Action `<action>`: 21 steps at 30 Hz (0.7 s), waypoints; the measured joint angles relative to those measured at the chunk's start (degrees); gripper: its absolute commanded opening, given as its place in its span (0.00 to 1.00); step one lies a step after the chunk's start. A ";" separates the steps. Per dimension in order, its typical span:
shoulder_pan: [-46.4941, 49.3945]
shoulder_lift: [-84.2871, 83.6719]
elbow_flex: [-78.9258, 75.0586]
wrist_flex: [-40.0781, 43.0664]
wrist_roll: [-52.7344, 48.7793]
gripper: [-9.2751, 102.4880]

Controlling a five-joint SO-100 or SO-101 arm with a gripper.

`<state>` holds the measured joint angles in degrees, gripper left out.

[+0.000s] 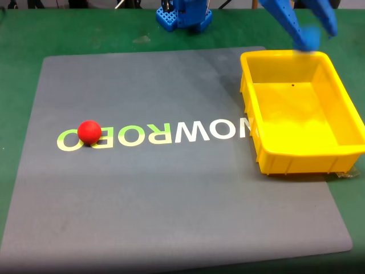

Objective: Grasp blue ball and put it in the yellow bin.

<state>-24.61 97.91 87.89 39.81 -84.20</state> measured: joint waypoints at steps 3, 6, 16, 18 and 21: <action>0.44 0.00 0.00 0.00 0.00 0.39; 0.44 0.00 0.00 0.00 0.00 0.39; 1.67 4.39 2.90 1.85 0.00 0.38; 2.46 8.70 3.87 3.87 0.00 0.36; 5.01 17.58 9.40 4.75 -0.44 0.30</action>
<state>-19.60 115.49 97.29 44.56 -84.64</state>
